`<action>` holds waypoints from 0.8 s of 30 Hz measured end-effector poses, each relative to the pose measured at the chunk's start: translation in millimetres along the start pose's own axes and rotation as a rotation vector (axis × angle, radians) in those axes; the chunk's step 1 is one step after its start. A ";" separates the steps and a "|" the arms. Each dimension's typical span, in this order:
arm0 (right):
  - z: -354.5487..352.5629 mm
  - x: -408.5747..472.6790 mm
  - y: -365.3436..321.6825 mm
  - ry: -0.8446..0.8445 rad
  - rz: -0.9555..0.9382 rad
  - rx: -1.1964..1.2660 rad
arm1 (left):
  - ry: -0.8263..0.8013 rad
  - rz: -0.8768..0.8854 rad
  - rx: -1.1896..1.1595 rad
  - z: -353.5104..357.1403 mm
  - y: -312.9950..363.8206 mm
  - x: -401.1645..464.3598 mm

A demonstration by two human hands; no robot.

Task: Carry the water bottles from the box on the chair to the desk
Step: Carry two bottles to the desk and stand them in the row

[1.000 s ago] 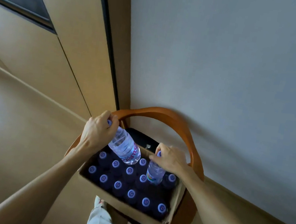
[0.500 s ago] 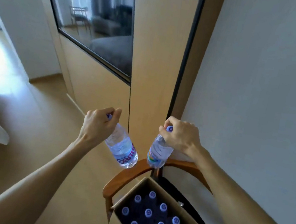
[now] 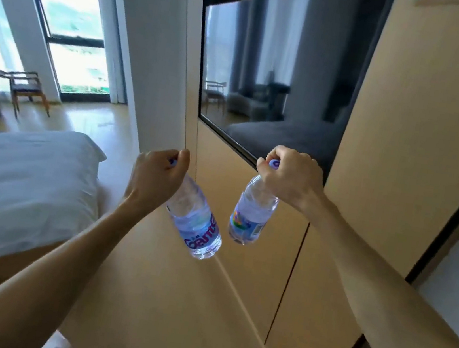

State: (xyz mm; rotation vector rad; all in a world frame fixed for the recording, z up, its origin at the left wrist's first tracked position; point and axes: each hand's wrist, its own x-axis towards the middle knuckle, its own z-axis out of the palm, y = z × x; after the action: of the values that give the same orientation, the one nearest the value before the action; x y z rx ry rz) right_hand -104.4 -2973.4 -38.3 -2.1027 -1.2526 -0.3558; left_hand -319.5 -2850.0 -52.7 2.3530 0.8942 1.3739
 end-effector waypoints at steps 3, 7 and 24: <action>37.2 37.6 -39.2 0.003 -0.044 0.041 | 0.052 -0.014 0.076 -23.8 -40.2 35.1; 84.2 83.2 -79.2 0.004 -0.108 0.097 | 0.065 -0.061 0.134 -44.3 -92.6 75.9; 287.5 351.5 -167.1 -0.040 -0.386 0.186 | 0.158 -0.189 0.256 -21.8 -296.3 269.7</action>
State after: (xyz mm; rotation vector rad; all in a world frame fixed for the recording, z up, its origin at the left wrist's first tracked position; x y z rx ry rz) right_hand -97.6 -2491.1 0.1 -1.7159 -1.6514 -0.3494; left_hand -351.8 -2452.4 -8.9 2.2853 1.3745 1.4573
